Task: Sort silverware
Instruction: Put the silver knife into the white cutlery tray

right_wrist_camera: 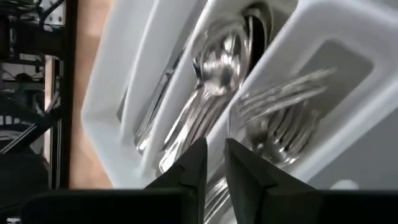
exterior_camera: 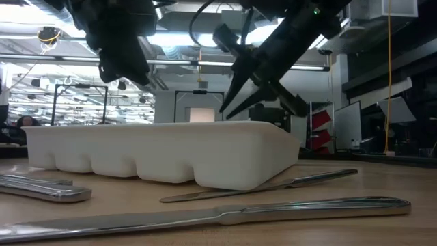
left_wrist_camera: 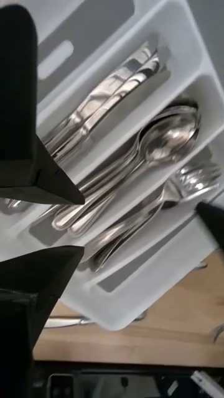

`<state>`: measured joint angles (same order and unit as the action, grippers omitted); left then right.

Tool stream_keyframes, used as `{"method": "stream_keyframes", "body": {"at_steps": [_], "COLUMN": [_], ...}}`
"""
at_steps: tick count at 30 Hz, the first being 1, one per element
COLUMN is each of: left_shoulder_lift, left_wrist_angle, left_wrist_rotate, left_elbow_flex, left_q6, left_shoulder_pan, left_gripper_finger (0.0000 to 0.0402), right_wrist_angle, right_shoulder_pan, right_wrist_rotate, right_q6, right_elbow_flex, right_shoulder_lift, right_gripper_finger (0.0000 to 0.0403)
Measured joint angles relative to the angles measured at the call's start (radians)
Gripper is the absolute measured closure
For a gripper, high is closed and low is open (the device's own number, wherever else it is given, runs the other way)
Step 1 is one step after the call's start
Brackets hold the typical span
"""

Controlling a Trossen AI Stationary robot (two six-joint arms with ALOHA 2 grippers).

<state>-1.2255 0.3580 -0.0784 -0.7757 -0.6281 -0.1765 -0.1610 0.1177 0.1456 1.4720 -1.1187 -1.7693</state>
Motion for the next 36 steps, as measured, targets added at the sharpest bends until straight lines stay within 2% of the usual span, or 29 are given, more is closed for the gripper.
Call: {"method": "stream_keyframes", "body": {"at_steps": [12, 20, 26, 36], "left_shoulder_lift": [0.000, -0.025, -0.109, -0.327], "left_wrist_angle": [-0.002, -0.004, -0.006, -0.095], "left_wrist_rotate": [0.024, 0.014, -0.028, -0.049], "left_elbow_flex": [0.000, 0.000, 0.000, 0.000], "left_q6": [0.068, 0.007, 0.014, 0.111], "left_shoulder_pan": [-0.197, -0.353, -0.452, -0.518], "left_gripper_finger": [0.0295, 0.0295, 0.0295, 0.0295], "right_wrist_angle": [-0.058, -0.022, 0.059, 0.090], "right_shoulder_pan": [-0.013, -0.013, -0.013, -0.013], "right_wrist_rotate": [-0.005, -0.086, -0.166, -0.182], "right_q6": [-0.199, -0.298, -0.402, -0.435], "right_elbow_flex": [0.000, 0.000, 0.000, -0.001], "right_shoulder_lift": [0.075, 0.082, 0.082, 0.082], "right_gripper_finger": [0.0346, 0.0346, 0.0346, 0.0346]}}
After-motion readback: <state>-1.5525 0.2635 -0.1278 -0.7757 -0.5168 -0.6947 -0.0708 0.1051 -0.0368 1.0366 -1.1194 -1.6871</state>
